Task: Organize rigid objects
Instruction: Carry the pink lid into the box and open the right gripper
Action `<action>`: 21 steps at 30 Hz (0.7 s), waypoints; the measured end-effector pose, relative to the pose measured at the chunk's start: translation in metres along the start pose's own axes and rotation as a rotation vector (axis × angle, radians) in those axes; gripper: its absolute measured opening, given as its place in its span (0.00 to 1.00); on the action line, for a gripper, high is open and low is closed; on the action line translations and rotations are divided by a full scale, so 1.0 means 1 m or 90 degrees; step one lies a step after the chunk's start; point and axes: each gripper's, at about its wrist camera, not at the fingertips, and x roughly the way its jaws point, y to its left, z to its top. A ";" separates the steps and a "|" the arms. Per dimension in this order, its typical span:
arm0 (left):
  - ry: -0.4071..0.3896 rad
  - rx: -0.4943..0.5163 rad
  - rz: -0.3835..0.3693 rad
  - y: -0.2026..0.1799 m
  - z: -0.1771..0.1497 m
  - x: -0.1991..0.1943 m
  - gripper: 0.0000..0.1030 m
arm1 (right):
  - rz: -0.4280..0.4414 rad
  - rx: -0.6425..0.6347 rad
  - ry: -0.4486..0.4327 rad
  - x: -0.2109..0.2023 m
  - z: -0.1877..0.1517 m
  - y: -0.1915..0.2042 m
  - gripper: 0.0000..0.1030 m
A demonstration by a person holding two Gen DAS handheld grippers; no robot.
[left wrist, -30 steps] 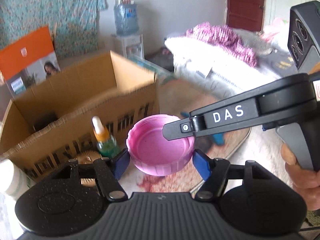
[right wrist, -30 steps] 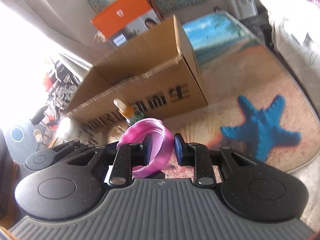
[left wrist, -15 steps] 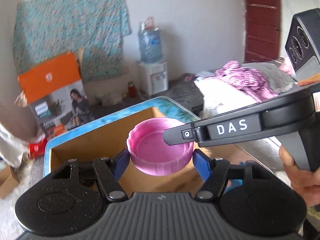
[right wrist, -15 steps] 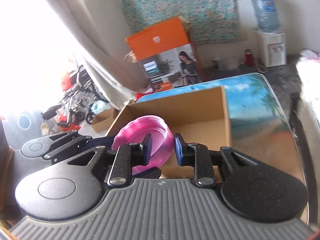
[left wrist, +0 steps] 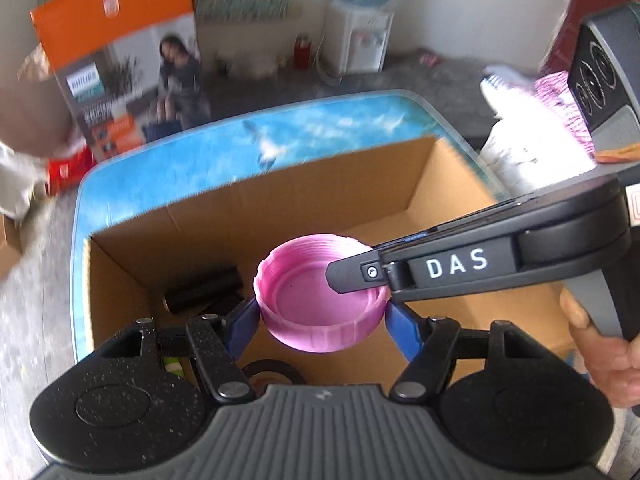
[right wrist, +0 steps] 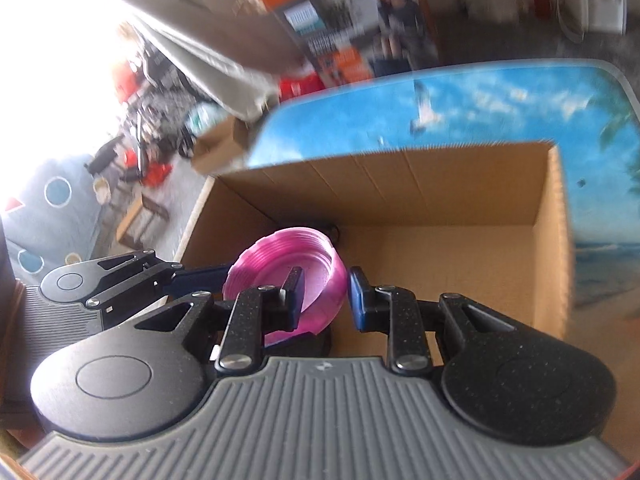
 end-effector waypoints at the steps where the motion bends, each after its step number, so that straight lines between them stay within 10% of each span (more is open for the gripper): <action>1: 0.014 -0.007 0.001 0.004 0.002 0.008 0.68 | -0.002 0.006 0.013 0.010 0.002 -0.004 0.22; 21: 0.054 -0.022 0.060 0.015 0.017 0.041 0.71 | -0.008 0.060 0.015 0.078 0.021 -0.039 0.24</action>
